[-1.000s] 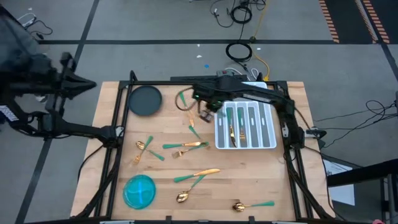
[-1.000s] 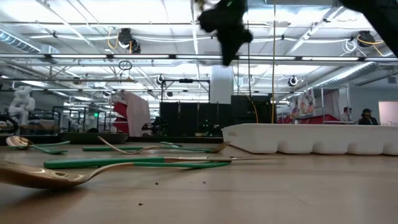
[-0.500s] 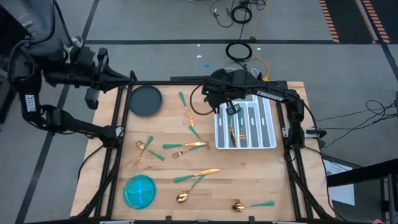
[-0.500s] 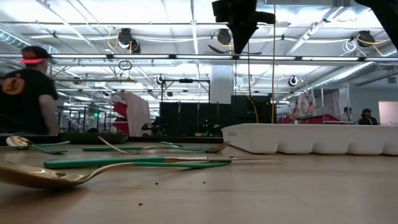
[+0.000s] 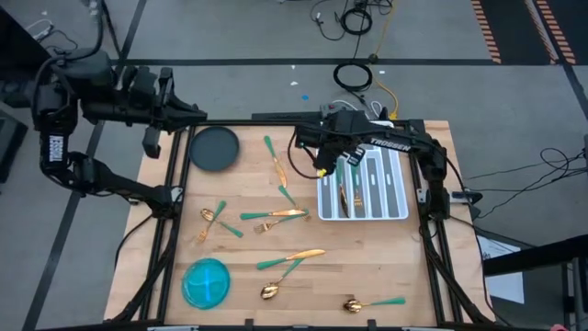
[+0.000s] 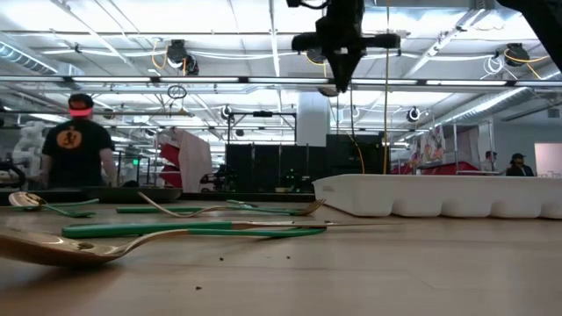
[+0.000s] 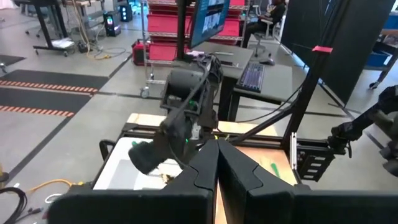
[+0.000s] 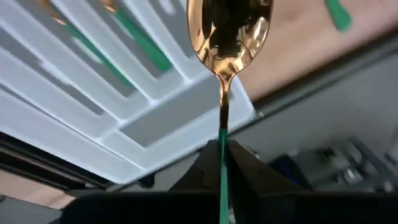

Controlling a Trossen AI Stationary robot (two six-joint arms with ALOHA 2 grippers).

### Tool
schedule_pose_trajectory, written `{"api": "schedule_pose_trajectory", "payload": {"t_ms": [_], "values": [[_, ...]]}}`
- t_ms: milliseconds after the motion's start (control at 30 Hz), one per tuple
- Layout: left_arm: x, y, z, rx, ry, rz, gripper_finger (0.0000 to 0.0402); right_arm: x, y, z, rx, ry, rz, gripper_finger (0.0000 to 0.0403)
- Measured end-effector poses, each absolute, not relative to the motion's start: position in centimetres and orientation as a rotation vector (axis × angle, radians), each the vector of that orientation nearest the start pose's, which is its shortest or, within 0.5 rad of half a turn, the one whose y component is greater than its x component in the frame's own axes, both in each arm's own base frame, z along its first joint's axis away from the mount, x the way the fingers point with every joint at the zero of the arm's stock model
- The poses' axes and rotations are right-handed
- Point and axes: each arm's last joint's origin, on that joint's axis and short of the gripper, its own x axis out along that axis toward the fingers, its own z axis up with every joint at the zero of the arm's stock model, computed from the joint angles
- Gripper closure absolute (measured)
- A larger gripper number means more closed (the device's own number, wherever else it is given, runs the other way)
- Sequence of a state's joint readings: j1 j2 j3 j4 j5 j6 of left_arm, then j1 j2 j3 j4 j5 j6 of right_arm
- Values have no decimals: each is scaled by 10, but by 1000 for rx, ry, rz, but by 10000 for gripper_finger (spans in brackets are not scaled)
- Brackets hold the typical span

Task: Sort silverware
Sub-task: Put the top center green spoon into the left slot of the white silverware tray

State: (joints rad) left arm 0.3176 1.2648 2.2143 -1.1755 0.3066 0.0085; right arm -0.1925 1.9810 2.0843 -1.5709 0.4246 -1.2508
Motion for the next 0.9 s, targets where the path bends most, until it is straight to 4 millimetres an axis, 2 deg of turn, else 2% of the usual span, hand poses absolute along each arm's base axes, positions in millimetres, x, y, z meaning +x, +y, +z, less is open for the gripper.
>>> {"api": "schedule_pose_trajectory", "payload": {"t_ms": [167, 367, 500, 667, 733, 900], "values": [[127, 33, 567, -54, 222, 10, 388, 364, -70, 302, -1217, 1650, 707, 403], [128, 33, 567, -30, 225, 15, 388, 352, -66, 261, -1335, 1619, 772, 403], [127, 34, 567, -1, 225, 34, 388, 347, -65, 247, -1436, 1527, 770, 403], [128, 34, 567, 0, 226, 37, 388, 339, -63, 228, -1476, 1526, 884, 403], [127, 34, 567, 0, 225, 38, 388, 339, -63, 224, -1507, 1498, 919, 403], [124, 33, 568, 0, 220, 42, 388, 350, -64, 222, -1586, 1398, 860, 403]]}}
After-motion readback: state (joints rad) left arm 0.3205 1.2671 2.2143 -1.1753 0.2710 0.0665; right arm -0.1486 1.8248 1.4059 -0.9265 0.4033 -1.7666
